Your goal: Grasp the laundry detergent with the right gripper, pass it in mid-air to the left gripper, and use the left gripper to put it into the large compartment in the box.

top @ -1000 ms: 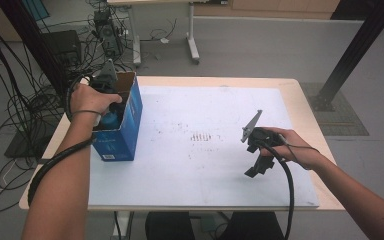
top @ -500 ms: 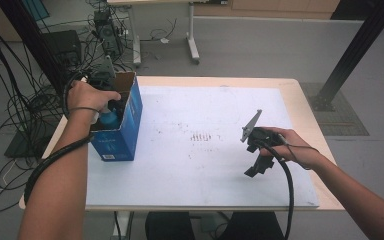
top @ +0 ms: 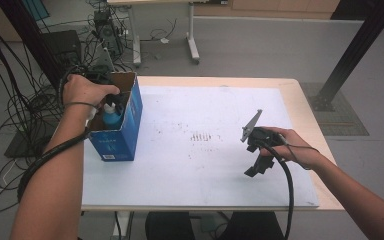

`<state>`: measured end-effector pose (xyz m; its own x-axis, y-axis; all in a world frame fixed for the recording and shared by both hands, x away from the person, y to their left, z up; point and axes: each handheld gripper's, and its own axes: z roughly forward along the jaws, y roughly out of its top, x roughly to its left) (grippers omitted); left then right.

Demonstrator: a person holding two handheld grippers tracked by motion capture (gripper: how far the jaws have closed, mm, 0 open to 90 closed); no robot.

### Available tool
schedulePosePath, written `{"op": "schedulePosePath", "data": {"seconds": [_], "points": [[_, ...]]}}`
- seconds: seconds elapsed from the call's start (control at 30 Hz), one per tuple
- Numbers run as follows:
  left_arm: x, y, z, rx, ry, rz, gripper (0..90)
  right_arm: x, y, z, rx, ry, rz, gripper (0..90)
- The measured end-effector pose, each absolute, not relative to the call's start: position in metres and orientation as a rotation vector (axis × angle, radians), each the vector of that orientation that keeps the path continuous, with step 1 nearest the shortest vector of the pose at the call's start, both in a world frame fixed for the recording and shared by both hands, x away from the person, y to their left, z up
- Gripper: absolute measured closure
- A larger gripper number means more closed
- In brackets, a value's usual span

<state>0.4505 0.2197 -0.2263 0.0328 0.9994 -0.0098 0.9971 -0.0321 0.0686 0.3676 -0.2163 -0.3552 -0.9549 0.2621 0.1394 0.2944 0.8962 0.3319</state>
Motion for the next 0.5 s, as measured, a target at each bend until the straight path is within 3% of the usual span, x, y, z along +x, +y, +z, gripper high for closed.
{"op": "schedulePosePath", "data": {"seconds": [0.23, 0.5], "points": [[0.447, 0.218, -0.208, 2.203, 2.109, 0.073, 35.2, 0.367, -0.216, -0.354, -0.438, -2.971, -0.553, 4.3], [0.439, 0.208, -0.180, 2.208, 2.054, 0.113, 27.2, 0.367, -0.218, -0.353, -0.444, -2.973, -0.553, 4.3]]}}
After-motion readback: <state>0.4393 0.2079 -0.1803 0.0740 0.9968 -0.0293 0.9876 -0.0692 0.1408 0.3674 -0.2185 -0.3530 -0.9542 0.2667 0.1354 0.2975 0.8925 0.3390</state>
